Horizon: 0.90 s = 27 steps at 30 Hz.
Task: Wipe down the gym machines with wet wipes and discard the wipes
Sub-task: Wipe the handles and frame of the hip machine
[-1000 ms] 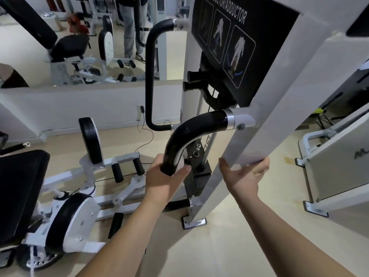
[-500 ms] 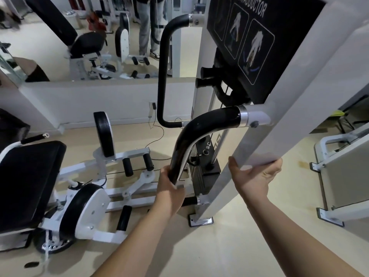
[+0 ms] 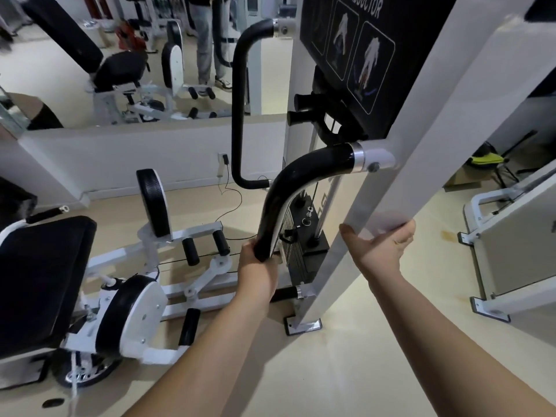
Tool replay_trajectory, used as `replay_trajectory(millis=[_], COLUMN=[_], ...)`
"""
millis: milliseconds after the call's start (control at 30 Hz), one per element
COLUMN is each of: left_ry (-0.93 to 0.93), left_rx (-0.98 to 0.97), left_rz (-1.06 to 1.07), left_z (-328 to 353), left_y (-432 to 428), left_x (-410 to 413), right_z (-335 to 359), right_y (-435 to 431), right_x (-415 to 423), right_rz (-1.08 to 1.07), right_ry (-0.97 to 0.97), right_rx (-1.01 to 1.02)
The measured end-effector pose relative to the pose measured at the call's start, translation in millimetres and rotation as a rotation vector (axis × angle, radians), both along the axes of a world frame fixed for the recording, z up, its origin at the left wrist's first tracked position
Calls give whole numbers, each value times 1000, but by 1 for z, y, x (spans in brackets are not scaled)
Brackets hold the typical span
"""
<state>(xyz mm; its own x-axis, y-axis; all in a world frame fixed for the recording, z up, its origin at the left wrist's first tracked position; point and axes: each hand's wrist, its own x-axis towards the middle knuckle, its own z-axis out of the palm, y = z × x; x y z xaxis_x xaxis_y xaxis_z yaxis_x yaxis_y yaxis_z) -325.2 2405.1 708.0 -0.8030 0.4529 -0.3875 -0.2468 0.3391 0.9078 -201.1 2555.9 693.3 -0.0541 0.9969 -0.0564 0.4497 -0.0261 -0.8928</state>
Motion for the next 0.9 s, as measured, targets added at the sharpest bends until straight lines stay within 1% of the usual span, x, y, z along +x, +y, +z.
replay_trajectory(millis=[33, 133, 200, 233, 267, 333, 367, 400, 467, 533, 600, 633, 700, 733, 833, 900], left_ry=[-1, 113, 97, 60, -15, -227, -321, -387, -496, -610, -631, -636, -615, -570, -340, -328], left_rx=[25, 158, 231, 201, 134, -5, -32, -25, 65, 182, 205, 195, 151, 114, -73, -101], left_rz=[26, 2, -2, 15, 10, -46, -60, -49, -10, -81, -210, -260, -335, -349, -355, -312], left_z=[8, 35, 38, 30, 21, -2, -9, -13, -12, -5, 1, -1, -9, -13, -22, -26], left_y=[2, -5, -27, -41, -56, -82, -92, -100, -105, -107, -108, -108, -111, -112, -113, -110], left_x=[-2, -3, 4, 8, 13, 24, 24, 21, 7, -7, -16, -20, -25, -29, -40, -47], right_z=[1, -1, -9, -11, -14, -20, -20, -19, -16, -15, -11, -13, -16, -20, -31, -37], right_y=[-5, -42, -79, -99, -117, -145, -154, -162, -170, -176, -181, -182, -182, -182, -172, -157], right_x=[3, 15, 19, 17, 16, 13, 11, 8, 4, 0, -8, -12, -20, -22, -20, -16], right_rz=[8, 38, 78, 111, 148, 226, 275, 337, 462, 565, 610, 607, 569, 523, 301, 178], right_ry=[18, 70, 159, 196, 230, 265, 273, 281, 275, 302, 384, 433, 463, 439, 301, 230], right_rx=[-47, -219, -362, -458, -540, -637, -670, -707, -790, -865, -886, -881, -826, -779, -654, -621])
